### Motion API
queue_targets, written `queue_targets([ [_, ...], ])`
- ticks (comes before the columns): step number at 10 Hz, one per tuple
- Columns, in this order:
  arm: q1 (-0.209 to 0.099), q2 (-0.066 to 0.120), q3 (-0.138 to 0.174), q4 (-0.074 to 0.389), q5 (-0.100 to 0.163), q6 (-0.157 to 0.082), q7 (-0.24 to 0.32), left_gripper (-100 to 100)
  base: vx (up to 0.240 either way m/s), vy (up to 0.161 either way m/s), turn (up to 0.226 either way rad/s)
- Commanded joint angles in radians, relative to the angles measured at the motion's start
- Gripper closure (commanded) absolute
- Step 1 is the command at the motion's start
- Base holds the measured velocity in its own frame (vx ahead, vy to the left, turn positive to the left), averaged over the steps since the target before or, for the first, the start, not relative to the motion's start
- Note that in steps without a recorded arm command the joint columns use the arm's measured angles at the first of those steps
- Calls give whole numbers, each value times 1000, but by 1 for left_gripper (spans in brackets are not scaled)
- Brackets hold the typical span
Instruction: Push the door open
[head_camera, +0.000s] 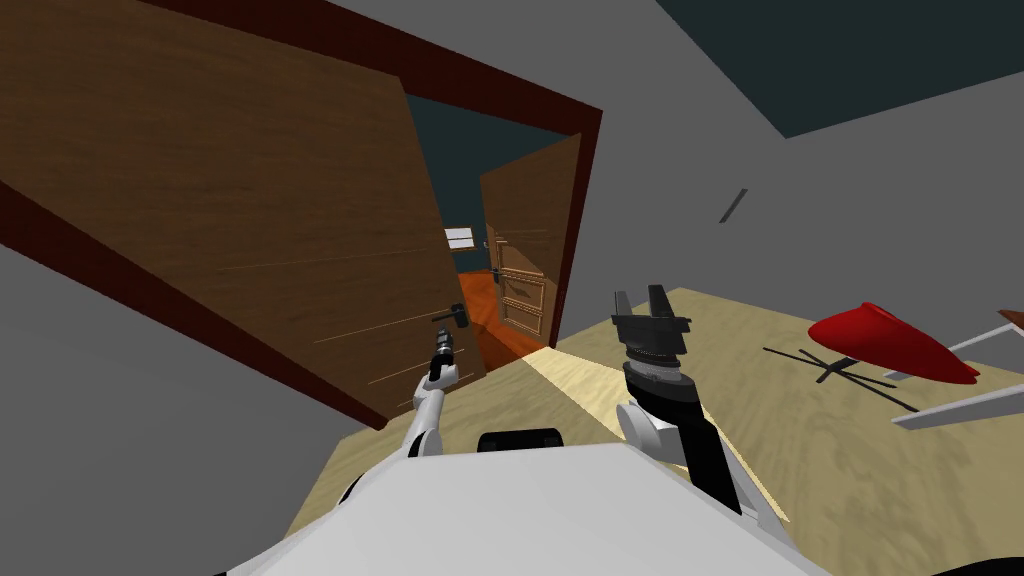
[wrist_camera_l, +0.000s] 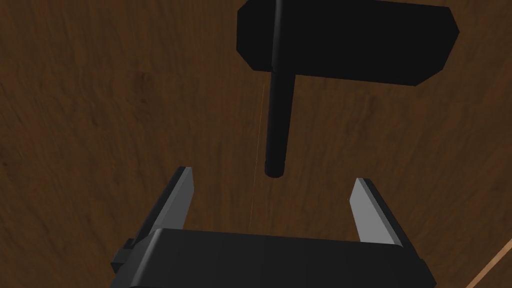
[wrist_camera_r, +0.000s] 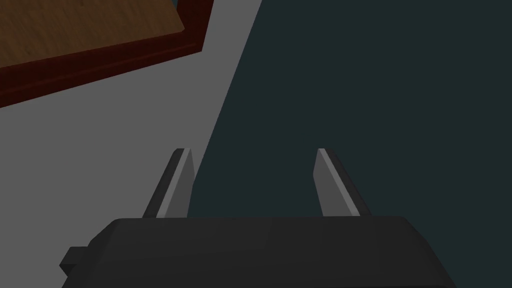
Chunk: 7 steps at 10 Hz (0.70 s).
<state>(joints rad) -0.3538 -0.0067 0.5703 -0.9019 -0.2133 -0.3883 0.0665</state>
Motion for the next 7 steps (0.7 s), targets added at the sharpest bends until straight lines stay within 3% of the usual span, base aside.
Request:
queue_targets([
  [1,1,25,3,2,1,-3,0,-100,98,50,-14],
  [4,3,41,7,5,2,-7,1,-100,168,59,-24],
  [7,5,35,13,9,4,-12,2,-100,200,71,-22],
])
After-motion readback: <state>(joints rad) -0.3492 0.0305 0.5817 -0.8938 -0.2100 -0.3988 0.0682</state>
